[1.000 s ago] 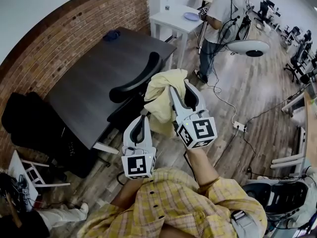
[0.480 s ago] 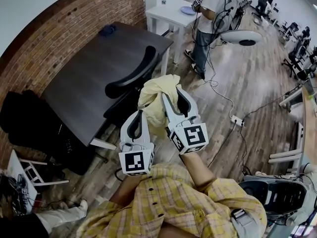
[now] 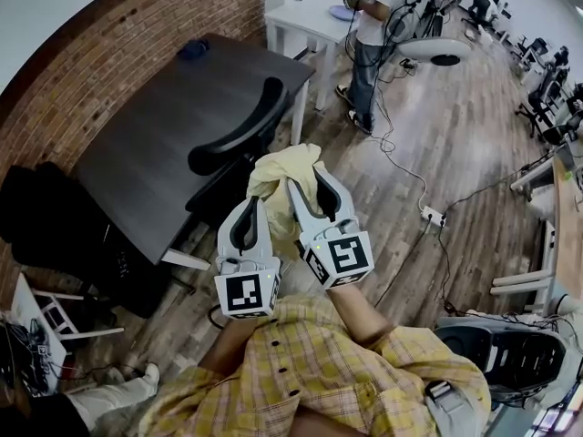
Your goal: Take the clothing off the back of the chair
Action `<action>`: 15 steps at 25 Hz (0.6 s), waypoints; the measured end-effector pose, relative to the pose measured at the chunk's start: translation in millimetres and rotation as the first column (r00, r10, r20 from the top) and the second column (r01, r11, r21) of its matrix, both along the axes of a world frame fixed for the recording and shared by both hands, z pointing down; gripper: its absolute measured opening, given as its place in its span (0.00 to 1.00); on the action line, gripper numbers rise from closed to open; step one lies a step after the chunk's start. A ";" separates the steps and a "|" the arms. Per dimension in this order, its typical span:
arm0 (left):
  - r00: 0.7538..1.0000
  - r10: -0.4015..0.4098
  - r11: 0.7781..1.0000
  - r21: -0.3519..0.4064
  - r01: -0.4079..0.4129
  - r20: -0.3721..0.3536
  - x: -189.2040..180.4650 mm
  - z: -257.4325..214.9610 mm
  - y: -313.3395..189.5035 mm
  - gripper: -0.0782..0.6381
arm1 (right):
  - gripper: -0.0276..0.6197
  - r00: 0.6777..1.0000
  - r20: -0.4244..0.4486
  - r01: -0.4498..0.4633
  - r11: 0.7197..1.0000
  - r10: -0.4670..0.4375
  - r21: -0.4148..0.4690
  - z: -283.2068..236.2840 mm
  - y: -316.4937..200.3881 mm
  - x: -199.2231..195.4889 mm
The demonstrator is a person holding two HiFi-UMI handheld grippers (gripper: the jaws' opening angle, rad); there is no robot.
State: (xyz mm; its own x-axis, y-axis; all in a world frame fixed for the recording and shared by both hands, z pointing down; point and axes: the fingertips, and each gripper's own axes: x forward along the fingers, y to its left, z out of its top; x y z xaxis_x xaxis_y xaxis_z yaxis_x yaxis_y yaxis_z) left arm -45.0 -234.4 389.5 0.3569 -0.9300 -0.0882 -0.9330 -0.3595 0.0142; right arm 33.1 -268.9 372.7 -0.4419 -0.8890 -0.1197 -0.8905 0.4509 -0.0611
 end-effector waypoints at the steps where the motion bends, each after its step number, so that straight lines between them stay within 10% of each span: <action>1: 1.000 -0.001 1.000 -0.001 0.001 0.000 0.0 0.7 0.2 0.11 | 0.28 1.000 0.000 0.004 1.000 -0.004 0.000 1.3 1.5 -0.7; 15: 1.000 0.000 1.000 -0.002 0.000 -0.002 2.7 3.5 1.1 0.11 | 0.28 1.000 -0.010 0.007 1.000 -0.008 -0.025 20.2 15.2 -2.8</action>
